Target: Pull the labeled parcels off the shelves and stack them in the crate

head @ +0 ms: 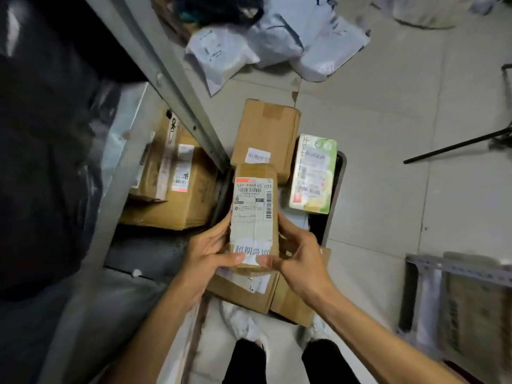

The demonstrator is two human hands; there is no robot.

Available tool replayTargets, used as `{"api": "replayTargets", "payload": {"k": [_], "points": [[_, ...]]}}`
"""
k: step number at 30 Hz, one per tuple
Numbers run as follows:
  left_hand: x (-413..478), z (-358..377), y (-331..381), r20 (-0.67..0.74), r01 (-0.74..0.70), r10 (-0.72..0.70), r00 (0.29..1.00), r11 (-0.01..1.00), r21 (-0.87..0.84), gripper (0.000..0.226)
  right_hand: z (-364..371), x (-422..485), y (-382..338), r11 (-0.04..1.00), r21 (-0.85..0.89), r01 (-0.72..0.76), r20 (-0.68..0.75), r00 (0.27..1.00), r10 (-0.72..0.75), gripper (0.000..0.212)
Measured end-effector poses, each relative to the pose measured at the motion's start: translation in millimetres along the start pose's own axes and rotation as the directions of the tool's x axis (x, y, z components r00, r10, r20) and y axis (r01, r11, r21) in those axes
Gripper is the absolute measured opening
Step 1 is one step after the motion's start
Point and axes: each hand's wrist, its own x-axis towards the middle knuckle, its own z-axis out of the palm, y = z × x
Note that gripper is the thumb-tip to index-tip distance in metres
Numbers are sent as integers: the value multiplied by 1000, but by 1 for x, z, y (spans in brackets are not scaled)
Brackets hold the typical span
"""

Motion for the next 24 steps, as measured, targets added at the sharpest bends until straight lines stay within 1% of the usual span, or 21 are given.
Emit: {"api": "replayTargets", "payload": {"k": [4, 7, 12, 17, 20, 22, 24], "points": [[37, -25, -20, -2, 21, -21, 1000, 999, 45, 84, 25, 30, 35, 998, 54, -29, -21, 999, 30, 87], [57, -39, -33, 14, 31, -32, 999, 997, 64, 88, 37, 48, 54, 997, 68, -34, -26, 999, 36, 87], [87, -55, -49, -70, 30, -24, 997, 997, 77, 89, 58, 87, 79, 995, 95, -15, -60, 998, 20, 92], [119, -59, -57, -131, 45, -34, 991, 995, 85, 89, 74, 122, 104, 997, 74, 19, -100, 995, -12, 93], [124, -65, -70, -149, 86, -70, 986, 991, 103, 85, 85, 121, 117, 998, 60, 6, -116, 993, 1, 94], [122, -66, -75, -159, 89, -69, 985, 988, 128, 83, 90, 117, 122, 998, 63, 28, -125, 992, -19, 93], [123, -66, -77, -185, 88, -67, 980, 990, 109, 83, 93, 117, 125, 997, 73, 22, -132, 991, -13, 92]]}}
